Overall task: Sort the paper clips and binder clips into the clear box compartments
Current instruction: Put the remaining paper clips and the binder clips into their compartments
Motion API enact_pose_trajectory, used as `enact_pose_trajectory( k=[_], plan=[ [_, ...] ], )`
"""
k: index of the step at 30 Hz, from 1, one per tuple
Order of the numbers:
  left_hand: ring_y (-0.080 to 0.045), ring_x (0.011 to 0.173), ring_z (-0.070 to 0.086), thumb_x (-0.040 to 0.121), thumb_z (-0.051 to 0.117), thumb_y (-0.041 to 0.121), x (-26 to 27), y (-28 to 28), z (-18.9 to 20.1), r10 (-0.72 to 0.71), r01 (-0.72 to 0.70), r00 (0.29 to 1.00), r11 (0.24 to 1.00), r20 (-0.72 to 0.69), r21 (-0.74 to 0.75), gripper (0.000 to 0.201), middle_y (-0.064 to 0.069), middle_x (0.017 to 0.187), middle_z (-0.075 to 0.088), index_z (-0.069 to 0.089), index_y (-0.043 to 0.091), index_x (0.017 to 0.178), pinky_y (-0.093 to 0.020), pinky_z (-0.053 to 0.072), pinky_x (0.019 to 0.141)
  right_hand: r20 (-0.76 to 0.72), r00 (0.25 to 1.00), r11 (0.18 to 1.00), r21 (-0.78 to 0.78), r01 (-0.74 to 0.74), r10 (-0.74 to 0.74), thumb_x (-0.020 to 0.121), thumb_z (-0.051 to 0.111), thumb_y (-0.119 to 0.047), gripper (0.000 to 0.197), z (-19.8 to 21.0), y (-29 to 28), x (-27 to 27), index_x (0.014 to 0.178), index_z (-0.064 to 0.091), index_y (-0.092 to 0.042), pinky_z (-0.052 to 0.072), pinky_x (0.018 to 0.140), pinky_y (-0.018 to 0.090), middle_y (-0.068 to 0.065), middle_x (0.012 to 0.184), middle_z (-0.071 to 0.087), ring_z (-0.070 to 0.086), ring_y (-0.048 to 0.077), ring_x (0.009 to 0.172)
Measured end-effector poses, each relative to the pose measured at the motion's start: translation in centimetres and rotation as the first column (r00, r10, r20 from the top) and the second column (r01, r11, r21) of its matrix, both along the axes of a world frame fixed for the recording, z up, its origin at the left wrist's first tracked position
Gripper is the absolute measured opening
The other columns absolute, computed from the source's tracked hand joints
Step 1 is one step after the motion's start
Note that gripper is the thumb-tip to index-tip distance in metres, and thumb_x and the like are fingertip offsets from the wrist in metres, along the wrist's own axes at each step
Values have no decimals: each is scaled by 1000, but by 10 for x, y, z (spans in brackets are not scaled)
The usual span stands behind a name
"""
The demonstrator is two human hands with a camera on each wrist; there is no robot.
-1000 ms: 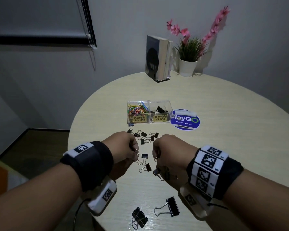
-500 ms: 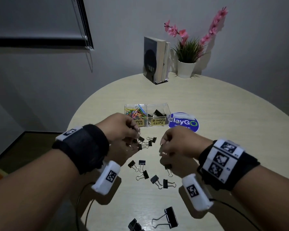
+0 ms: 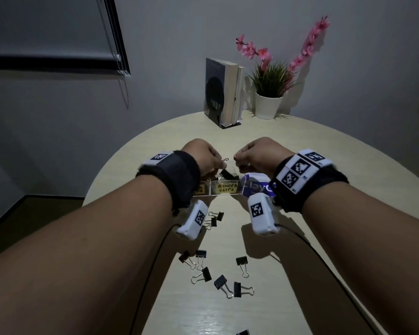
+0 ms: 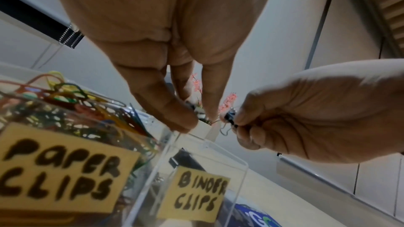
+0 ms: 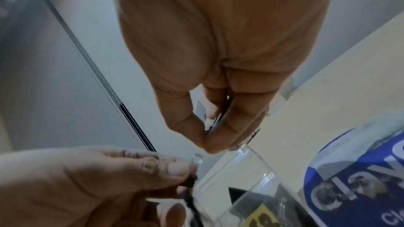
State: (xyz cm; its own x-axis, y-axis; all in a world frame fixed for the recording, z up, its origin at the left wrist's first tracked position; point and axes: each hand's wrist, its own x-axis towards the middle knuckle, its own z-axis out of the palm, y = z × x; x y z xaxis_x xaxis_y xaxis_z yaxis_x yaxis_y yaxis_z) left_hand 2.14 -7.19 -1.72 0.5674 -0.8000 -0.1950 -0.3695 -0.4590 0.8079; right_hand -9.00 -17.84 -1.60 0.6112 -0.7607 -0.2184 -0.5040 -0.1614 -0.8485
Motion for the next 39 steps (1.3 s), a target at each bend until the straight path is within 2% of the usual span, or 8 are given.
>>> enact_pose_trajectory(
  k=[2,5,11,16,19,23,32,39],
  plan=[
    [-16,64,65,89,69,13,0,1,-1,18,-18,1000,1000,22,-3,13,-7,84,70,72,8,100,-18,52,48,-44,999,999,-33,-9,8,78,70,3,11,-4,-1,6,88,70,9,57,90,42,21,87,72,69,23,69],
    [-22,73,72,95,59,8,1,4,-1,54,-53,998,998,21,-45,19,-13,97,72,69,9,111,-27,60,64,-109,993,995,-85,-43,33,78,73,-1,22,-7,1,14,97,72,9,58,88,42,21,97,74,72,26,81],
    [-24,80,71,89,59,11,17,33,5,57,-34,969,995,240,-97,16,-5,88,71,74,14,93,-39,61,75,-106,993,972,-226,-70,47,79,76,-7,16,-5,10,6,94,76,-2,61,81,42,13,85,76,75,27,78],
    [-20,68,67,89,63,25,28,77,-3,-135,57,922,974,363,218,16,-3,77,71,73,16,82,-25,49,53,-101,993,909,-405,-95,59,78,73,-14,5,-6,37,-20,82,73,-14,57,71,34,-1,80,70,67,20,78],
    [-23,83,66,90,60,32,29,87,-18,-295,38,831,876,471,481,22,-6,91,72,74,15,93,-28,48,69,-370,902,865,-352,-358,223,78,75,-31,20,-21,68,-22,92,70,-17,44,65,24,-6,83,65,59,16,81],
    [-28,106,60,95,52,42,26,90,-38,-389,29,759,821,522,570,41,-10,119,61,60,16,126,-34,48,84,-633,685,700,-303,-647,360,82,68,-50,55,-35,96,-15,130,56,-26,41,94,30,3,134,52,51,23,120],
    [-32,117,50,98,38,46,12,114,-57,-550,55,599,754,582,655,43,-8,130,50,56,22,129,-43,48,93,-580,722,656,-383,-651,378,82,72,-20,22,-51,106,-26,103,69,-18,40,75,25,1,92,54,57,21,104],
    [-28,117,53,92,57,27,0,112,-54,-528,209,602,828,598,521,35,-4,133,49,60,26,127,-37,47,95,-586,726,630,-420,-653,361,84,65,-15,21,-47,112,-31,104,70,-17,37,70,22,1,101,70,60,19,95]
  ],
)
